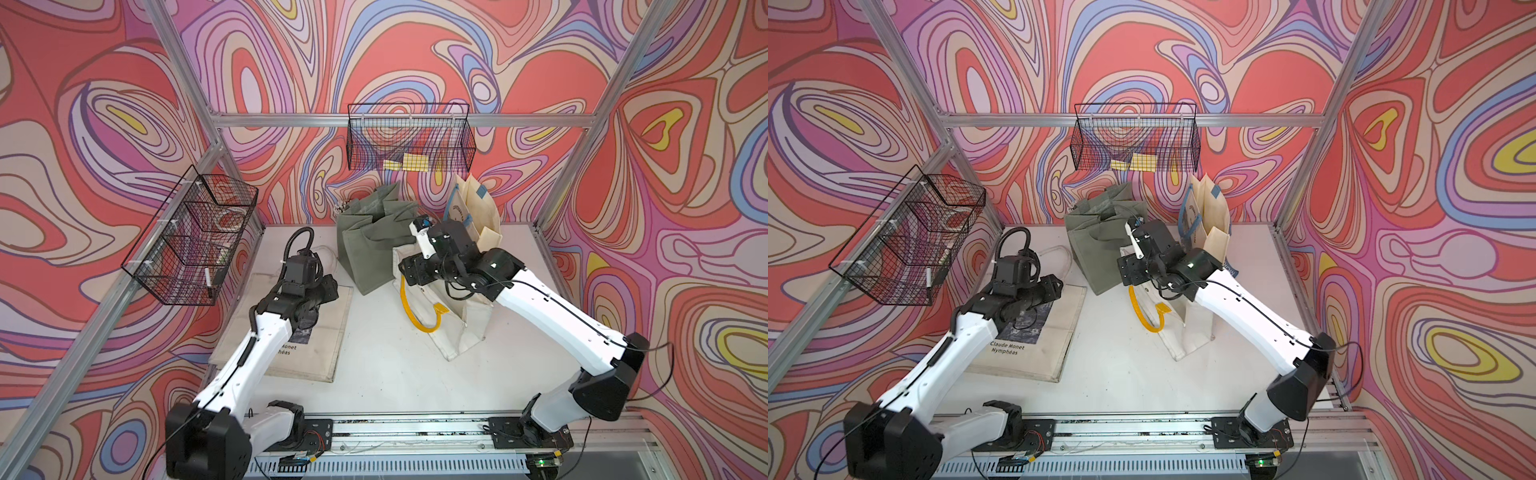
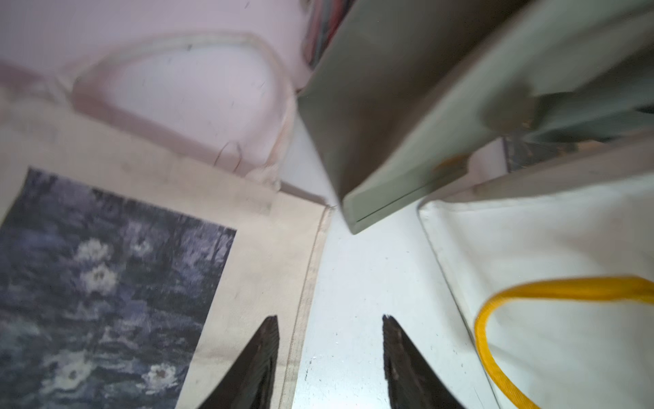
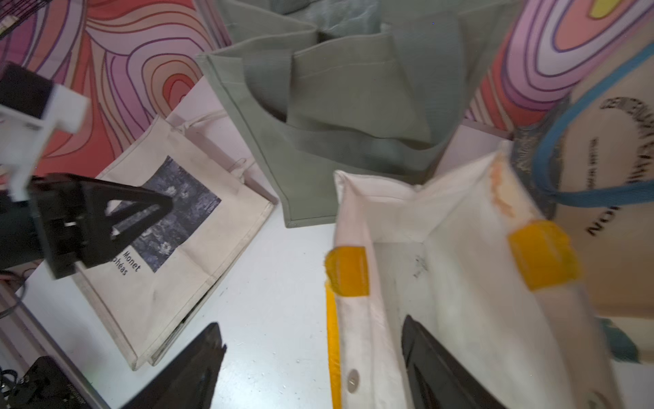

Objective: Put away the canvas bag
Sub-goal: Place the canvas bag at the center of the board, then press the canvas bag at the center of the board.

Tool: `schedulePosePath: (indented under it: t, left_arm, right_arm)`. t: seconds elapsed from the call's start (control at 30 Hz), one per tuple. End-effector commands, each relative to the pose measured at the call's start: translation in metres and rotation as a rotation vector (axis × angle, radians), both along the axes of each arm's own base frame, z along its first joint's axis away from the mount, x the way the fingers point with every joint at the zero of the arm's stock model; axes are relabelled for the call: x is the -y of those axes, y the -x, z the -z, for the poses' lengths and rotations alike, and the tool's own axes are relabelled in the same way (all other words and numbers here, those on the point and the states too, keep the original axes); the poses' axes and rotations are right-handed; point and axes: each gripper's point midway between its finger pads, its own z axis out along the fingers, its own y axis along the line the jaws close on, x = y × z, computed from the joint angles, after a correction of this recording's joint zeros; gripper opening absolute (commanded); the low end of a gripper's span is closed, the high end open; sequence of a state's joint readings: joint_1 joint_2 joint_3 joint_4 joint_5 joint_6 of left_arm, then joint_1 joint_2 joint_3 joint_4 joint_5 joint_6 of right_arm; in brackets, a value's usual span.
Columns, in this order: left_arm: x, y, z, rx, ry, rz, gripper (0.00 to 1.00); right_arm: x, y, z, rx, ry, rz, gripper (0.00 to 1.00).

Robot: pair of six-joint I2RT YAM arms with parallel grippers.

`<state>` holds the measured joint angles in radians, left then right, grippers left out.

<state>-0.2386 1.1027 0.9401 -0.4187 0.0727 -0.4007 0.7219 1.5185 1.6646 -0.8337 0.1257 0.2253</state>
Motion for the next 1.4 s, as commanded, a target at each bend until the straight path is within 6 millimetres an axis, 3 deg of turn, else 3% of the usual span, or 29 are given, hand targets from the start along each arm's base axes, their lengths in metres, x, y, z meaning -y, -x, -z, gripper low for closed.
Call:
schedulePosePath:
  t: [0.0, 0.1, 0.23, 0.43, 0.7, 0.87, 1.2, 1.27, 1.37]
  left_arm:
    - [0.037, 0.012, -0.033, 0.178, -0.136, 0.282, 0.59]
    - [0.08, 0.029, -0.056, 0.272, -0.191, 0.508, 0.61]
    - [0.122, 0.038, -0.057, 0.232, -0.249, 0.666, 0.63]
    - [0.182, 0.049, -0.056, 0.219, -0.167, 0.782, 0.66]
    - [0.206, 0.044, -0.026, -0.124, 0.121, 0.575, 0.63]
    - [0.225, 0.027, -0.022, -0.169, 0.309, 0.457, 0.65]
    - [0.271, -0.01, -0.004, -0.234, 0.409, 0.438, 0.66]
    - [0.278, -0.015, -0.004, -0.241, 0.421, 0.444, 0.64]
    - [0.289, -0.021, -0.015, -0.221, 0.46, 0.467, 0.52]
  right_arm:
    - [0.057, 0.016, 0.005, -0.037, 0.096, 0.085, 0.88]
    - [0.094, 0.028, 0.004, -0.029, 0.113, 0.151, 0.92]
    - [0.131, 0.032, 0.014, -0.047, 0.108, 0.196, 0.95]
    - [0.154, 0.025, 0.035, -0.117, 0.06, 0.208, 0.95]
    - [0.151, 0.011, 0.058, -0.192, -0.016, 0.162, 0.92]
    - [0.145, 0.01, 0.067, -0.217, -0.049, 0.132, 0.92]
    - [0.131, 0.03, 0.078, -0.242, -0.114, 0.02, 0.93]
    - [0.127, 0.035, 0.079, -0.245, -0.125, -0.017, 0.93]
    - [0.124, 0.041, 0.08, -0.244, -0.13, -0.054, 0.93]
